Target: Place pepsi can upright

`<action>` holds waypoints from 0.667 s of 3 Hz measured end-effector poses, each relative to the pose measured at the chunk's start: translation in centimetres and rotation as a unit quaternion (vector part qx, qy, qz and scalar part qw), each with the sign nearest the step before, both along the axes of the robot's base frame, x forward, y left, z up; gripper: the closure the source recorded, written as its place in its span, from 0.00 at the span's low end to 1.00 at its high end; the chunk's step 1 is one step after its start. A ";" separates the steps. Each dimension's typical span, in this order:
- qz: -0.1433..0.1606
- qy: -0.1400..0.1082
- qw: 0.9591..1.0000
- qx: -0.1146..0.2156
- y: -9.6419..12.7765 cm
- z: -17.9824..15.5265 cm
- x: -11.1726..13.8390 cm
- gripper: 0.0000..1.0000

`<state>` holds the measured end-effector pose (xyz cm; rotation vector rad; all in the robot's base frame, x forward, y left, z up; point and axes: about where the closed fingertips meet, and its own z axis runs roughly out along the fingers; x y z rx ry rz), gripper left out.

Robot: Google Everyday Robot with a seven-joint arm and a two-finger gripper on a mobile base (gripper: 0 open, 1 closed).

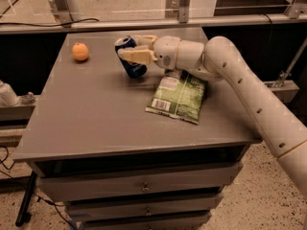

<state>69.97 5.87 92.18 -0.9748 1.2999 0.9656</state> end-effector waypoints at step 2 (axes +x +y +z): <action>-0.004 -0.003 1.000 -0.011 -1.4 -0.1 -0.7 0.12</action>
Offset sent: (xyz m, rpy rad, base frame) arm -0.0102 -0.0262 -0.0052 -0.0279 -0.0011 -0.0319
